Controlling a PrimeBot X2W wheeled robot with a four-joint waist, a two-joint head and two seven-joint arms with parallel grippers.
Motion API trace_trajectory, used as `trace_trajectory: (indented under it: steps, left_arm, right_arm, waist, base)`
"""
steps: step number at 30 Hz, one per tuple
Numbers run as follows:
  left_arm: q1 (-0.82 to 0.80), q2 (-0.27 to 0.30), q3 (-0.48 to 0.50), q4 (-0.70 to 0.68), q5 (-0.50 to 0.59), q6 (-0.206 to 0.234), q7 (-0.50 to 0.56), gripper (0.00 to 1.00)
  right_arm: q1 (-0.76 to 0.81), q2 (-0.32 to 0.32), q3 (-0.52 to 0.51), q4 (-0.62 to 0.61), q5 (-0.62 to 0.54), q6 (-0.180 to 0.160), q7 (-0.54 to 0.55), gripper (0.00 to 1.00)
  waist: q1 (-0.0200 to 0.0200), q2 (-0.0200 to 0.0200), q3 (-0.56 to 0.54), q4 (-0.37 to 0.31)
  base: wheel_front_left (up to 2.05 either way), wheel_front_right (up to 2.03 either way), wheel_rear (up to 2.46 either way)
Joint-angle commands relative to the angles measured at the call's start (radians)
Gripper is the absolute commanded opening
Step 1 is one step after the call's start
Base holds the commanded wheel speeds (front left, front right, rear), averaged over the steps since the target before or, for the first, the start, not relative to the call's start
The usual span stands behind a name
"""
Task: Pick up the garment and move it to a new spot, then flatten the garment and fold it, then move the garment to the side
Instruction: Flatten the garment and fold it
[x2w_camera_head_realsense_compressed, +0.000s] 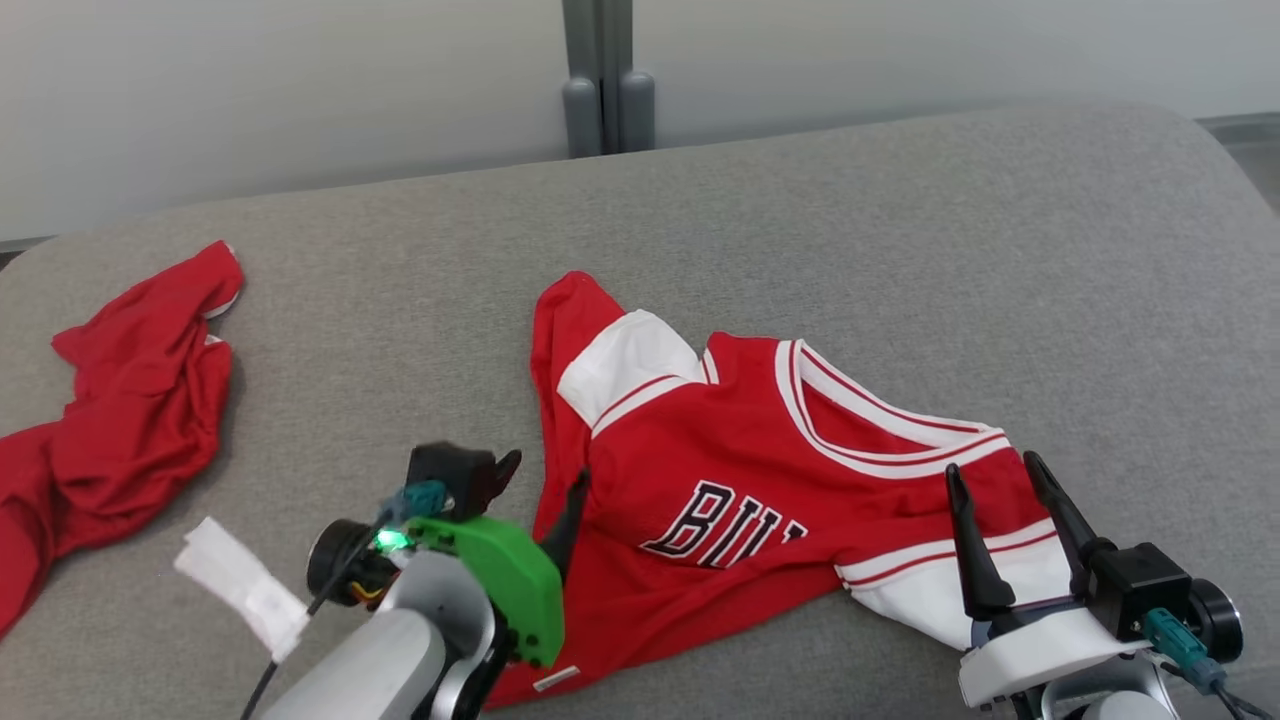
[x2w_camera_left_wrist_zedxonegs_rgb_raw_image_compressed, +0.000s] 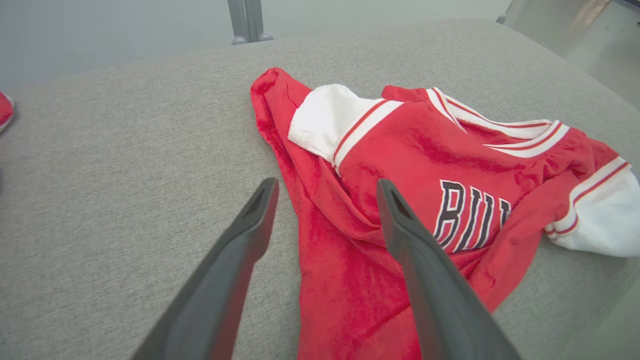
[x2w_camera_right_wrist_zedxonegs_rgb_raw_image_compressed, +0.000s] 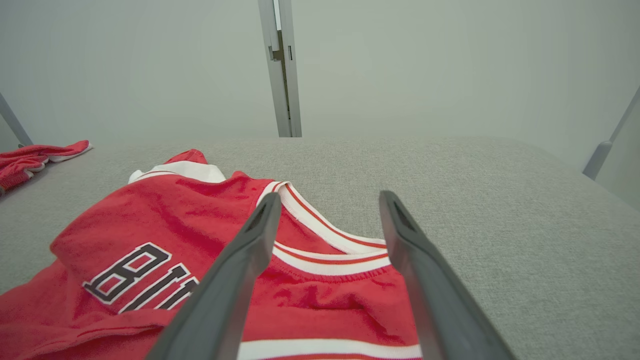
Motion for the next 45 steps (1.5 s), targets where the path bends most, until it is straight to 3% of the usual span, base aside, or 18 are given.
trace_trajectory:
  steps: [1,8,17,18,20,37,45]
  left_arm:
    - [-0.033,-0.020,0.001,0.040,-0.027,-0.017,0.021,1.00]
    - [-0.143,-0.120,-0.006,0.255,-0.087,-0.088,0.095,1.00]
    - [-0.234,-0.157,-0.022,0.493,-0.082,-0.107,0.140,1.00]
    - [-0.244,-0.158,-0.026,0.508,-0.076,-0.117,0.137,0.00]
    - [-0.260,-0.156,-0.037,0.533,-0.063,-0.138,0.112,0.00]
    - [-0.561,-0.114,0.096,0.751,0.004,-0.064,-0.290,0.00]
    - [-0.662,-0.097,0.129,0.807,0.058,-0.053,-0.365,0.00]
  right_arm:
    - [-0.016,-0.003,0.002,0.003,-0.003,-0.001,-0.003,1.00]
    - [-0.025,-0.002,0.010,0.013,0.012,-0.001,-0.003,1.00]
    - [-0.063,-0.002,0.036,0.017,0.033,-0.001,-0.003,1.00]
    - [-0.067,-0.002,0.038,0.016,0.035,-0.001,-0.003,1.00]
    - [-0.072,-0.003,0.037,0.016,0.039,-0.001,-0.003,1.00]
    - [-0.137,-0.002,0.065,0.011,0.063,-0.001,-0.003,1.00]
    - [-0.136,-0.002,0.067,0.013,0.073,-0.001,-0.003,1.00]
  waist:
    - [0.0000,0.0000,0.033,-0.044]
    - [0.0000,0.0000,0.066,-0.120]
    - [0.0000,0.0000,0.107,-0.176]
    - [0.0000,0.0000,0.109,-0.180]
    - [0.0000,0.0000,0.113,-0.185]
    - [0.0000,0.0000,0.192,-0.258]
    - [0.0000,0.0000,0.210,-0.274]
  base:
    - [0.00,0.00,0.00]
    - [0.00,0.00,0.00]
    - [0.00,0.00,0.00]
    - [0.00,0.00,0.00]
    - [0.00,0.00,0.00]
    - [0.00,0.00,0.00]
    - [0.00,0.00,0.00]
